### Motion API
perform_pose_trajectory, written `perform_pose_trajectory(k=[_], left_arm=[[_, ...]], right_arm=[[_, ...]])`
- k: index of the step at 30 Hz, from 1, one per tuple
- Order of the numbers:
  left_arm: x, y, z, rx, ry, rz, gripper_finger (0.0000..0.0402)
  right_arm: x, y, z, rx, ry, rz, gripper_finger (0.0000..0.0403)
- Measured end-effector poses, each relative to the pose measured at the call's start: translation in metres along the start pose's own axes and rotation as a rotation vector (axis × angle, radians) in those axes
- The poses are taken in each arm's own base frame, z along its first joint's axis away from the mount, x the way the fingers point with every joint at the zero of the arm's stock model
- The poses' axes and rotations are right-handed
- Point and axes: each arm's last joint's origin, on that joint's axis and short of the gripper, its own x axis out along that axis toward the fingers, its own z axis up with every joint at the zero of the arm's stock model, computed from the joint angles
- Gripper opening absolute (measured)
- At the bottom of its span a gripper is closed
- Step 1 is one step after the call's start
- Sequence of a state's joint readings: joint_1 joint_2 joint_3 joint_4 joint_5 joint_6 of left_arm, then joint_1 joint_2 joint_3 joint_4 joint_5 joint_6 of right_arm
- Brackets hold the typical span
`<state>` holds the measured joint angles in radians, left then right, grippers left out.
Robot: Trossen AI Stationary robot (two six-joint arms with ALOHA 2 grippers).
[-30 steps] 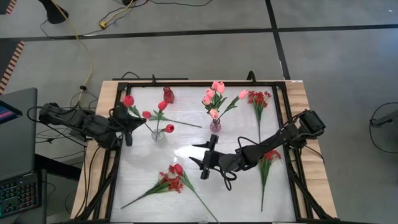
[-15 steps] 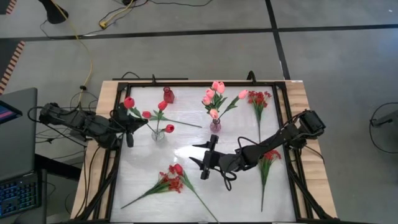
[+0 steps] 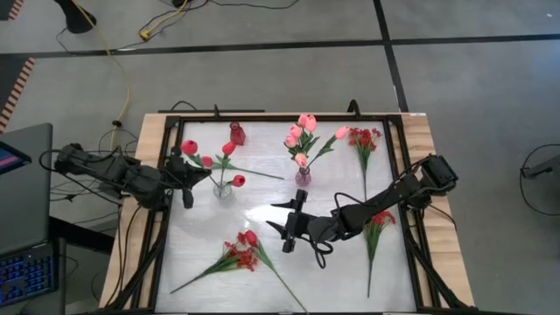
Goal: Sort flowers into vase by color
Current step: Put the red tulip into the transparent vase
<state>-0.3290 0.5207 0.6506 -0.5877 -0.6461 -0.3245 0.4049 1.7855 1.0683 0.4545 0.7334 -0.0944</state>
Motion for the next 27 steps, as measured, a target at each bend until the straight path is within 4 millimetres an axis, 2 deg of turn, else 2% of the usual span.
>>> perform_pose_trajectory(k=[22,27], left_arm=[[0.049,-0.03,-0.018,0.082,0.183,0.167,0.0],[0.054,-0.033,-0.021,0.067,0.194,0.195,0.0]], right_arm=[[-0.002,0.002,0.0,0.01,0.002,0.007,0.0268],[-0.002,0.002,0.0,0.01,0.003,0.008,0.0268]])
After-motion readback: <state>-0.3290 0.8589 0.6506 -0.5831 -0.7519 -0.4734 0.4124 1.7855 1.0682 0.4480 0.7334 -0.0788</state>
